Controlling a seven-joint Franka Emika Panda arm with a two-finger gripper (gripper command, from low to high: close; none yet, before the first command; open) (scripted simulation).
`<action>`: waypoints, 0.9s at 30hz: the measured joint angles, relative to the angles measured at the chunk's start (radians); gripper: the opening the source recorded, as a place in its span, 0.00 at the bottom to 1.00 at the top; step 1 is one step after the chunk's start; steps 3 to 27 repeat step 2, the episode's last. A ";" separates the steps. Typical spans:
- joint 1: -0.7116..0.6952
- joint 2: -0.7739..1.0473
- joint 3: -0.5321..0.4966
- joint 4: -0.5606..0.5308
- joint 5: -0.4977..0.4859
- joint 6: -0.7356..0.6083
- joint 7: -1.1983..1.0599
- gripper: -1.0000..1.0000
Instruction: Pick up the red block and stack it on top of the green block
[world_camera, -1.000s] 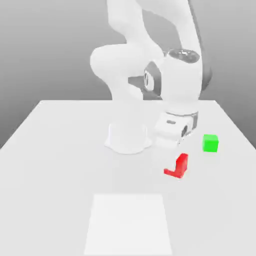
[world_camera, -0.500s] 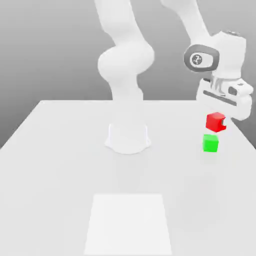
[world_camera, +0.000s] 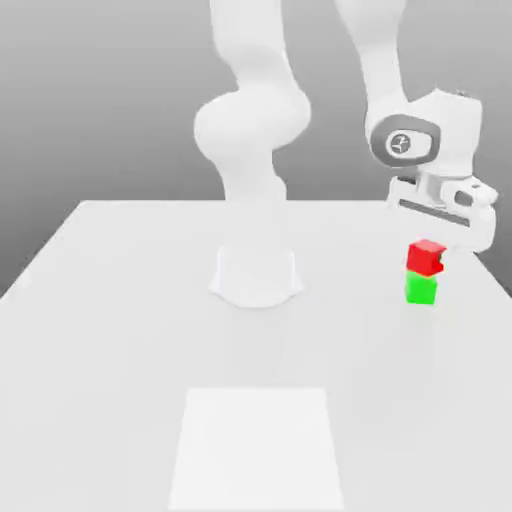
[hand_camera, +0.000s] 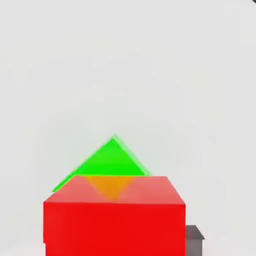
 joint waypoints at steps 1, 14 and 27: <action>-0.002 0.023 -0.002 -0.001 -0.020 0.023 0.014 0.00; -0.006 0.042 -0.008 -0.003 -0.034 0.043 0.023 1.00; -0.006 0.042 -0.008 -0.003 -0.034 0.043 0.023 1.00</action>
